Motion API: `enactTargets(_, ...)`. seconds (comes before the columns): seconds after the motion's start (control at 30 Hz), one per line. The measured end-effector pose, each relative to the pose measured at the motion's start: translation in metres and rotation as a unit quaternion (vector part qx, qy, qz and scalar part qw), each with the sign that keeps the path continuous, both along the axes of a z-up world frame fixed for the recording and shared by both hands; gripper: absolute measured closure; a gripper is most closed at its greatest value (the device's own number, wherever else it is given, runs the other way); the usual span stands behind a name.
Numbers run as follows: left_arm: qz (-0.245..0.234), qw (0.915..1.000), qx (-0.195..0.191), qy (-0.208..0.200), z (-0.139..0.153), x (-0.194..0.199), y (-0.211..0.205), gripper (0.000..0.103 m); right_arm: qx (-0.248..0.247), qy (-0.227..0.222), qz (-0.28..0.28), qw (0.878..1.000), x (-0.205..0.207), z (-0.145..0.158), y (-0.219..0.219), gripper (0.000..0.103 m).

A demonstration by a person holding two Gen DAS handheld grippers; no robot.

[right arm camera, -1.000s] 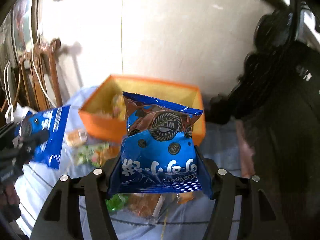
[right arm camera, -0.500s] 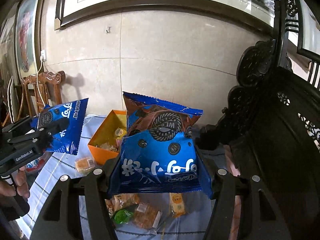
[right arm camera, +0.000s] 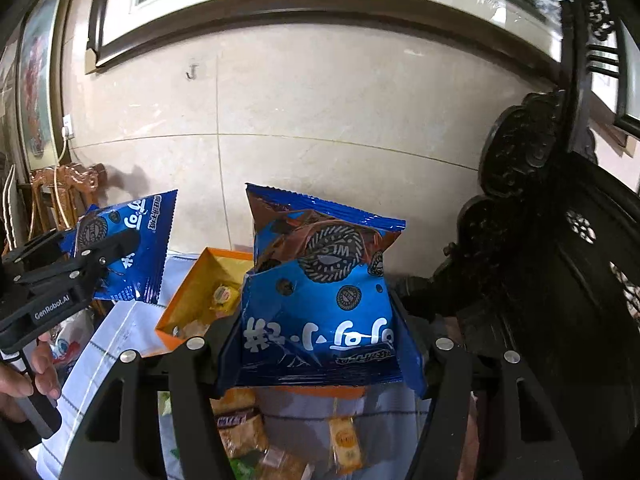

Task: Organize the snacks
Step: 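Carry both blue bags over the orange box and open both tools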

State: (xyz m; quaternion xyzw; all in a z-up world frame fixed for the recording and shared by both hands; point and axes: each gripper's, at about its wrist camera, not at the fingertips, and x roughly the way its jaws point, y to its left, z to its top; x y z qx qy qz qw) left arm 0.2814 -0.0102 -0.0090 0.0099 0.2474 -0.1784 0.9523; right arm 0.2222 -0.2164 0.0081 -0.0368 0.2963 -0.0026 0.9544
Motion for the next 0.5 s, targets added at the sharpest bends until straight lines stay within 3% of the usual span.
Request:
enactTargets(0.13, 0.008, 0.9998, 0.013, 0.014, -0.013, 0.040, -0.011, 0.052, 0.005, 0.021, 0.013, 1.000, 0.047, -0.013, -0.001, 0.036)
enactTargets(0.2, 0.011, 0.9986, 0.029, 0.044, -0.033, 0.066, -0.018, 0.039, -0.008, 0.067, 0.024, 0.997, 0.078, -0.036, -0.001, 0.032)
enactTargets(0.27, 0.039, 0.9953, 0.055, 0.069, -0.058, 0.081, -0.017, 0.018, -0.038, 0.105, 0.003, 0.994, 0.093, -0.065, -0.008, 0.029)
enactTargets(0.4, 0.038, 0.9936, 0.048, 0.095, -0.091, 0.066, 0.007, 0.018, -0.040, 0.130, -0.014, 0.991, 0.069, -0.106, -0.034, 0.025)
enactTargets(0.5, 0.009, 0.9925, 0.049, 0.112, -0.121, 0.027, 0.030, 0.018, -0.034, 0.169, -0.038, 0.984, 0.043, -0.150, -0.057, 0.023)
